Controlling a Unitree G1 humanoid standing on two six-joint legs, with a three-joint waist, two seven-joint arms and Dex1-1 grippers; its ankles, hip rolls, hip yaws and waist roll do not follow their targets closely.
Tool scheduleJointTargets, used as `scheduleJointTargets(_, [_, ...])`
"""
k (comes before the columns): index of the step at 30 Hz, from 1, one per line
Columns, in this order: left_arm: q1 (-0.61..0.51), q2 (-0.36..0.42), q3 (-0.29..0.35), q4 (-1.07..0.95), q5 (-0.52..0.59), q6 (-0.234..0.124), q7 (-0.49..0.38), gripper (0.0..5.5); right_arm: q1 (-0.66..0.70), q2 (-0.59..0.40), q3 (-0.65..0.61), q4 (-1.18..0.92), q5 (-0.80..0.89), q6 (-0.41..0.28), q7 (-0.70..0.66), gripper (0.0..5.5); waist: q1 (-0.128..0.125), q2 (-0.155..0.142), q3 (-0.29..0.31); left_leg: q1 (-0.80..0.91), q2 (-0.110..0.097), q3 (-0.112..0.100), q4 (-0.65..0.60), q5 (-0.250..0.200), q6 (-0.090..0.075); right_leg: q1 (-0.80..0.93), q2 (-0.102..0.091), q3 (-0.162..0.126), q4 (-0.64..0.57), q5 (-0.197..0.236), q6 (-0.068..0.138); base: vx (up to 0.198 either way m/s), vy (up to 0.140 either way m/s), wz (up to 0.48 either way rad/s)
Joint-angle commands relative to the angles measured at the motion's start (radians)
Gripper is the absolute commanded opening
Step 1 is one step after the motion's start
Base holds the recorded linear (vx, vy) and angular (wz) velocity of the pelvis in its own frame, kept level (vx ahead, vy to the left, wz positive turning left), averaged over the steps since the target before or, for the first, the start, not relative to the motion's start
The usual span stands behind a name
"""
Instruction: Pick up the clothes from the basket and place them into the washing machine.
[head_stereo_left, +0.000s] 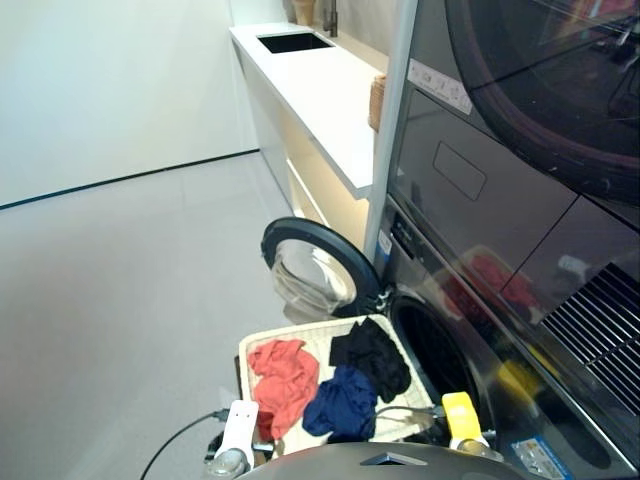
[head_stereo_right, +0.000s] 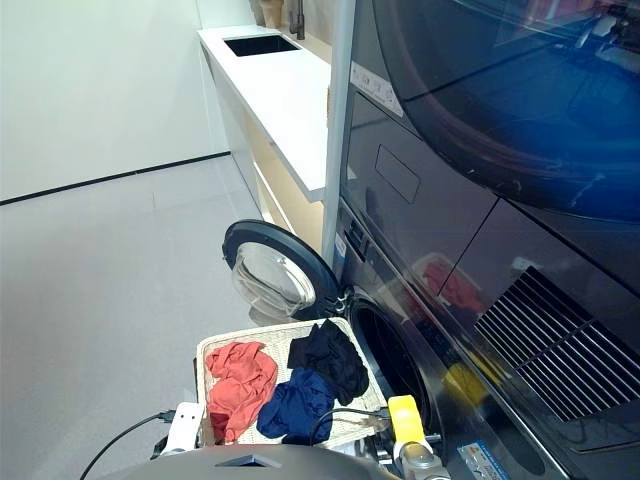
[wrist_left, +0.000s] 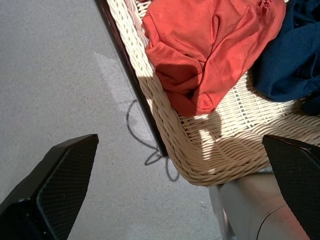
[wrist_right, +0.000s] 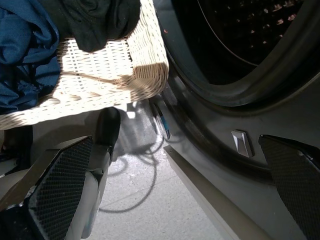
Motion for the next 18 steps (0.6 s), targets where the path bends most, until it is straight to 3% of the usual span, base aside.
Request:
scheduleJointTargets(1, [-0.067, -0.026, 0.008, 0.051, 0.004, -0.025, -0.007, 5.50, -0.037, 0.014, 0.014, 0.038, 0.015, -0.028, 0.007, 5.50, -0.006, -0.029, -0.019, -0.014, -0.029, 0.049, -0.005, 0.009, -0.033, 0.007, -0.002, 0.020, -0.013, 0.035, 0.064, 0.000, 0.000, 0.000])
scheduleJointTargets(18, [-0.086, -0.026, -0.014, 0.044, 0.030, -0.025, 0.008, 5.50, -0.050, 0.020, 0.035, 0.008, 0.023, -0.031, 0.008, 5.50, -0.009, -0.027, -0.007, -0.033, -0.032, 0.049, -0.005, 0.013, -0.032, -0.013, -0.005, 0.022, -0.015, 0.042, 0.066, 0.000, 0.000, 0.000])
